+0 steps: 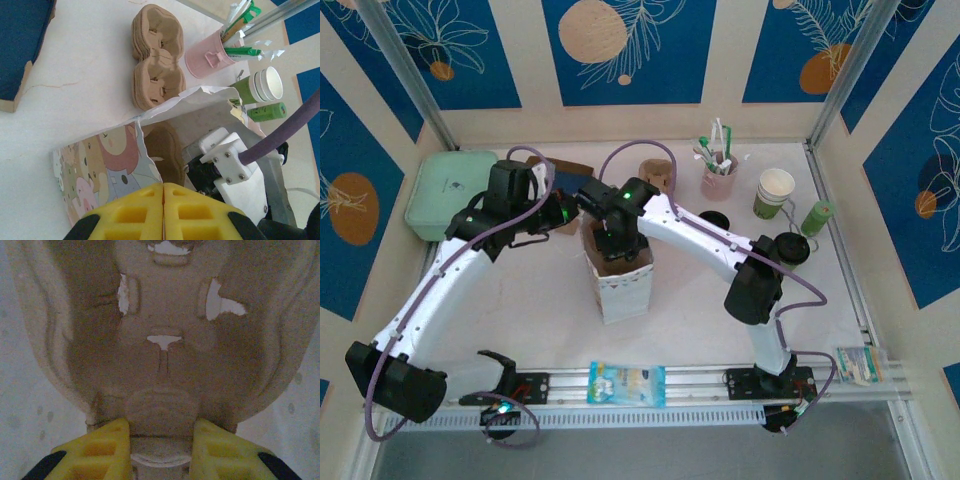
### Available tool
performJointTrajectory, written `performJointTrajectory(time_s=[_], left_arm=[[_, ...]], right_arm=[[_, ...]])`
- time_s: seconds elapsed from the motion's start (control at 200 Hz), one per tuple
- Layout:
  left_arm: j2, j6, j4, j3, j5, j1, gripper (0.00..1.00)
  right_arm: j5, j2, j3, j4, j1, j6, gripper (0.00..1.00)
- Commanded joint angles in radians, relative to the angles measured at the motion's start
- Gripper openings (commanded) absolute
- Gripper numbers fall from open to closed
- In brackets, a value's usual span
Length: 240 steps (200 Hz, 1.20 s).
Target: Pack the takeout coffee
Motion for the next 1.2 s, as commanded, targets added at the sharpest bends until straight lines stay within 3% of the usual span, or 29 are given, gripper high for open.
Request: performJointTrajectory(time_s=[0.0,1.196], left_arm=[[-0.028,-0.014,0.019,-0.016,0.001,-0.012,0.10],[-0.050,-0.028,0.028,-0.031,-0.008,-0.016,0.10]], right_arm=[[-0.027,0.017,-0.025,-0.001,-0.003,0.027,0.26],[-0.078,0.027,-0.174,0.095,-0.027,0.053,0.27]])
